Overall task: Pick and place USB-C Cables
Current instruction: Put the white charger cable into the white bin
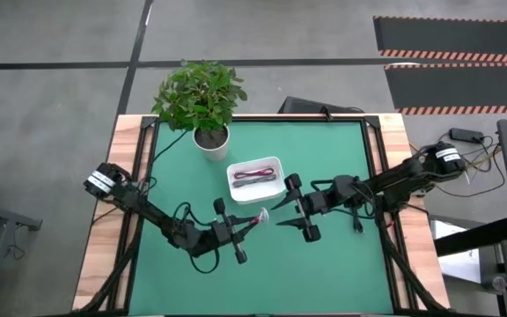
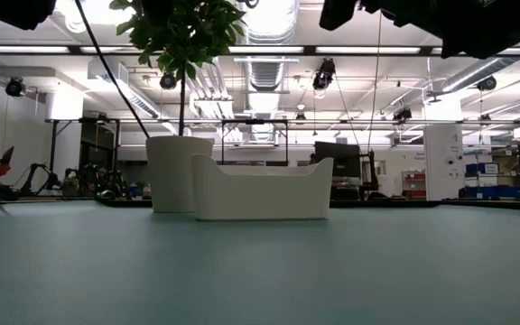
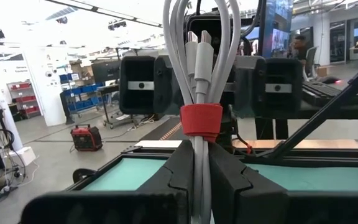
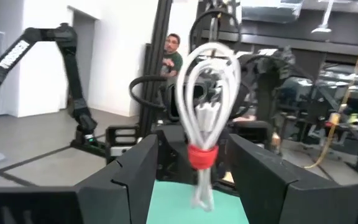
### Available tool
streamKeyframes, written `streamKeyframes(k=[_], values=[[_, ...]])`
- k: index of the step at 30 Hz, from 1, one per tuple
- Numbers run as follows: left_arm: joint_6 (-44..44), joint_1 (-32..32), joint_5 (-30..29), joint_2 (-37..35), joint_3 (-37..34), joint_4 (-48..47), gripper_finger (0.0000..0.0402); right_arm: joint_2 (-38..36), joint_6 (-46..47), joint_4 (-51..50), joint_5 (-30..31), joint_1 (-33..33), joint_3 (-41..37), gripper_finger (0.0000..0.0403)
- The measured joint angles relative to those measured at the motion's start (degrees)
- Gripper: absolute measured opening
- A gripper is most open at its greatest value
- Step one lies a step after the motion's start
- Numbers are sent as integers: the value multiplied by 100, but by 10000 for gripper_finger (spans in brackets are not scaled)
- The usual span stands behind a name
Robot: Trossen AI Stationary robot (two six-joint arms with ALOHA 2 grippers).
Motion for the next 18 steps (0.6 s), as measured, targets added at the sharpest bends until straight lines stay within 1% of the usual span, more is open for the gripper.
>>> streamKeyframes(k=[4,10,18], values=[[-5,-2,5,0,-2,0,11,307,92,-7,-133,42,221,185],[-69,-2,-1,0,-15,4,11,698,118,1,-161,101,556,183],[-166,-2,-13,0,-32,-3,11,860,224,-40,-155,101,832,175]])
